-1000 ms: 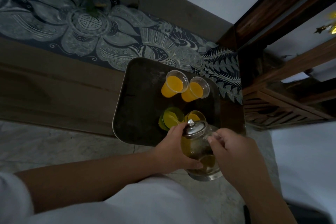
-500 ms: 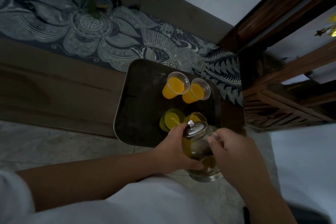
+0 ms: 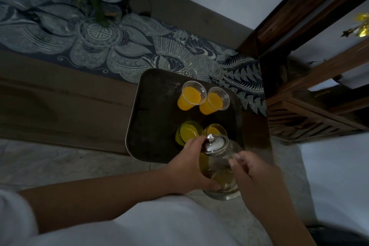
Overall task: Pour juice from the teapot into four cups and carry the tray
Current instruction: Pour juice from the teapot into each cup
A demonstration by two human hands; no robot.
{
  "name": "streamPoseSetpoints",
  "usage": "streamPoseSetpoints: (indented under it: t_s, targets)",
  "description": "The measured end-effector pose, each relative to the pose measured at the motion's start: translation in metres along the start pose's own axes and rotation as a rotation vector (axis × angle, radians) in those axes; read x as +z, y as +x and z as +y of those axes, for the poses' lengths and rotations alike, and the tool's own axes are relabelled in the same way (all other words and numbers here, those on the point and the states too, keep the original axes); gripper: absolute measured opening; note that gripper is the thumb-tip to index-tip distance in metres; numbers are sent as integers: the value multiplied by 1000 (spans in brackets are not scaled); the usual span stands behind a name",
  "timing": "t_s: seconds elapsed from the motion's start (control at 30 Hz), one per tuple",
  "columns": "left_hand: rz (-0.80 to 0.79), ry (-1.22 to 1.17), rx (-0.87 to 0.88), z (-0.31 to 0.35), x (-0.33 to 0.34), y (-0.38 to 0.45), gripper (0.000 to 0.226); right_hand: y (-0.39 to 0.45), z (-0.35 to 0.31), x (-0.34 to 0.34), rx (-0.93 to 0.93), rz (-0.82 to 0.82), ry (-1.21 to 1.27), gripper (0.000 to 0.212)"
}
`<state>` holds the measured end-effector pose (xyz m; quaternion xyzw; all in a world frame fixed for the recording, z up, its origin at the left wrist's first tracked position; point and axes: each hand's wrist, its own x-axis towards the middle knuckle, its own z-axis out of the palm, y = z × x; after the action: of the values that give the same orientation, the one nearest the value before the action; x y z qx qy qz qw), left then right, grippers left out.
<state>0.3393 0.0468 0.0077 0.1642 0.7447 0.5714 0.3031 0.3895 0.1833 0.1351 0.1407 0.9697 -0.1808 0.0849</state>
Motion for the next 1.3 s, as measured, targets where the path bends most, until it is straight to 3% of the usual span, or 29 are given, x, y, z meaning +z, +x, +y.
streamPoseSetpoints:
  t_s: [0.6, 0.87, 1.03, 1.3]
  targets:
    - [43, 291, 3, 13, 37, -7, 127, -23, 72, 24, 2, 5, 283, 20]
    - [153, 411, 6, 25, 73, -6, 123, -30, 119, 33, -4, 29, 481, 21]
    - [219, 462, 31, 41, 93, -9, 113, -33, 152, 26, -83, 17, 598, 22]
    - [418, 484, 72, 75, 94, -9, 78, -14, 180, 6, -281, -51, 719, 20]
